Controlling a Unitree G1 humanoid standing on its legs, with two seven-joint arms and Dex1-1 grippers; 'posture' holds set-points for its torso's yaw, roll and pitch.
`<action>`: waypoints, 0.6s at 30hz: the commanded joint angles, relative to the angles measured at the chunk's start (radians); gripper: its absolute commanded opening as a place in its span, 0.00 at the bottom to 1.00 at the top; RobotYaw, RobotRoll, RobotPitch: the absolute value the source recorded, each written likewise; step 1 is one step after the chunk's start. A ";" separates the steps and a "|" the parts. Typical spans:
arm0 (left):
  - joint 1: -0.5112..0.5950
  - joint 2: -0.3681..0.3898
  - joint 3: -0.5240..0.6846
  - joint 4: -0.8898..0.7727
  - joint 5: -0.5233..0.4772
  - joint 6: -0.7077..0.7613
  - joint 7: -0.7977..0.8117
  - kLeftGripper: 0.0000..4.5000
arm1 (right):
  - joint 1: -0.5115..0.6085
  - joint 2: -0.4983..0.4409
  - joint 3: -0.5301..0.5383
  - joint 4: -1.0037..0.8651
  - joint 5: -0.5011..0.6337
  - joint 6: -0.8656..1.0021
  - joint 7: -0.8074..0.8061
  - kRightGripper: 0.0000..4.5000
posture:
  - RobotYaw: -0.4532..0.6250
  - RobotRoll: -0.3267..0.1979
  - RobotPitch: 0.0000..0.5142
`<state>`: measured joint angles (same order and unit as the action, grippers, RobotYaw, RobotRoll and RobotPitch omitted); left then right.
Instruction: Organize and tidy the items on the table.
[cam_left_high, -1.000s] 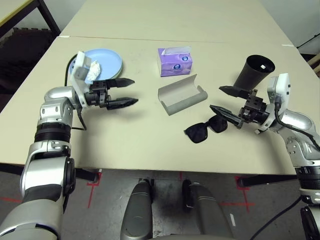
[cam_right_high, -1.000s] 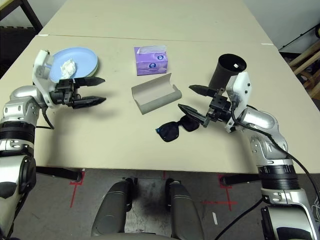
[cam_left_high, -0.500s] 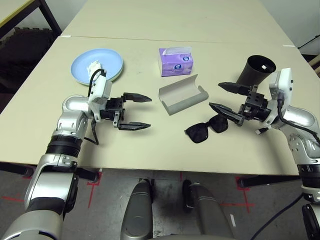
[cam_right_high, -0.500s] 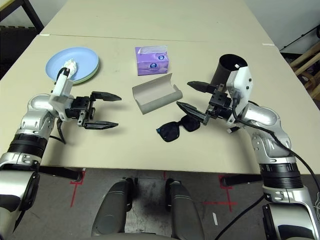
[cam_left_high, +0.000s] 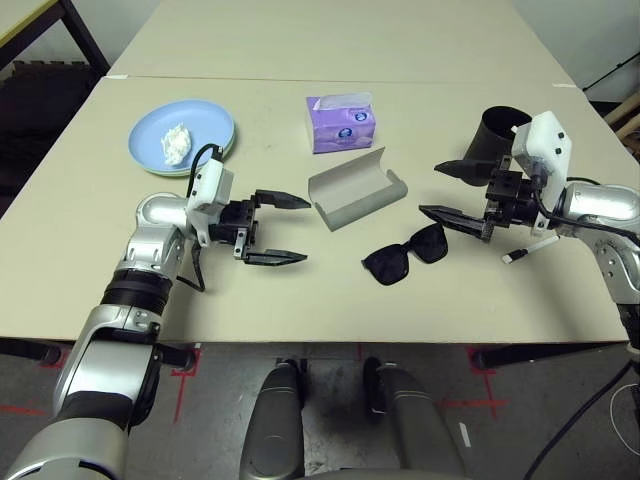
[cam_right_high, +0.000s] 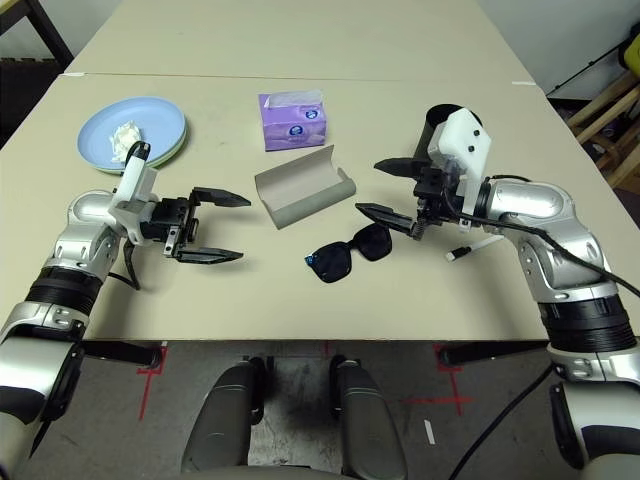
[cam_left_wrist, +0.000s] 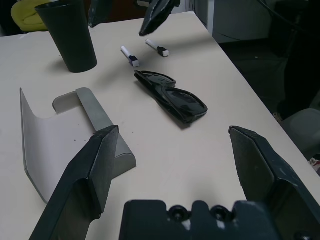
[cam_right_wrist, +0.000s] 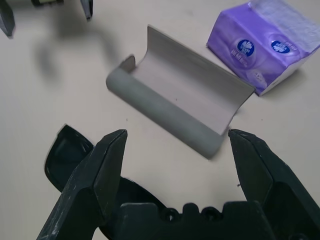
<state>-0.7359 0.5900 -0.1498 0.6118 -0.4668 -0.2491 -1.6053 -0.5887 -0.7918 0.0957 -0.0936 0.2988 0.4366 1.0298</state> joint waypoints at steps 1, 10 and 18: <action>0.006 -0.007 -0.008 0.006 0.009 -0.018 -0.009 1.00 | 0.005 -0.055 0.088 -0.091 -0.095 -0.031 0.043 1.00 | 0.49 0.62 0.39; 0.018 -0.023 0.010 0.008 0.029 -0.038 -0.009 1.00 | -0.072 -0.154 0.214 -0.141 -0.245 -0.157 0.207 1.00 | 0.51 0.62 0.39; 0.019 -0.057 0.027 0.005 0.057 -0.039 -0.009 1.00 | -0.125 -0.160 0.272 -0.199 -0.330 -0.157 0.290 1.00 | 0.53 0.62 0.38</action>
<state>-0.7317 0.5411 -0.1301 0.6121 -0.4301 -0.2798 -1.6053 -0.7032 -0.9400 0.3475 -0.2687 -0.0142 0.2864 1.2937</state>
